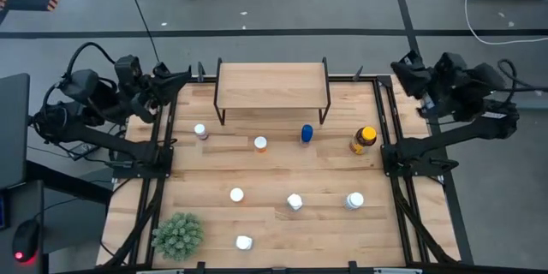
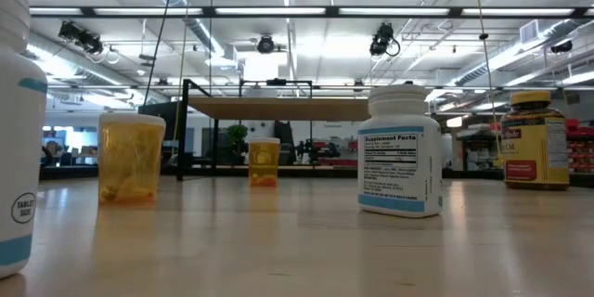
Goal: Pick and place medicine bottles onto shelf by color
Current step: Put the pink medicine bottle on the shelf
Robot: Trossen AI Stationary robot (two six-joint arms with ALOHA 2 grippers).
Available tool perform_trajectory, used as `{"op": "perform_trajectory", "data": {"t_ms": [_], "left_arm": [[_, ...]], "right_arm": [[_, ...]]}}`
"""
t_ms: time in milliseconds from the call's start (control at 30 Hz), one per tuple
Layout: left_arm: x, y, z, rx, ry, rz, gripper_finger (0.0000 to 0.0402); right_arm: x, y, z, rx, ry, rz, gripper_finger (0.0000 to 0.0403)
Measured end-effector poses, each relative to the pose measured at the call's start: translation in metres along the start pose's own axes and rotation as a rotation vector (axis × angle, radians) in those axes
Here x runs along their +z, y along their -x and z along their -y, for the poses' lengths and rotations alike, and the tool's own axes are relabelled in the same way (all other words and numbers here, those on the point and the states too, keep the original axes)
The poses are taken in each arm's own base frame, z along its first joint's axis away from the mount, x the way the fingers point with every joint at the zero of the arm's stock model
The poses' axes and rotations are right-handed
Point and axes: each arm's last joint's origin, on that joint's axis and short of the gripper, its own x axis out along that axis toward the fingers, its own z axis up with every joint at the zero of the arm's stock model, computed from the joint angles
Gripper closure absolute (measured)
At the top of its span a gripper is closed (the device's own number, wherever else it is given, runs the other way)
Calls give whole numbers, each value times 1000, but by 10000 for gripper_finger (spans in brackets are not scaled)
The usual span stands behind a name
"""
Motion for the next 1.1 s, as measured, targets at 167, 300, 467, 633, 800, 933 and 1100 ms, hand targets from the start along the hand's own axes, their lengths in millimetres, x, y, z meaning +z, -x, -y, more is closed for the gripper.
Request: {"op": "perform_trajectory", "data": {"t_ms": [167,300,467,633,800,933,1100], "left_arm": [[-4,3,-4,30,-65,-61,333],[-13,7,-9,70,-136,-164,302],[-20,8,-12,99,-138,-234,286],[-23,8,-14,109,-180,-262,285],[-29,5,-15,120,-188,-301,278],[-37,5,-18,142,-189,-375,272],[-51,0,-21,176,-247,-466,263]], "right_arm": [[-47,-16,9,-260,-82,-273,360],[-71,-33,16,-445,-187,-281,337],[-87,-53,22,-540,-180,-229,331],[-112,-59,26,-593,-211,-337,315],[-138,-58,30,-666,-317,-478,268],[-152,-57,30,-633,-395,-628,224],[-160,-46,31,-625,-429,-812,192]]}}
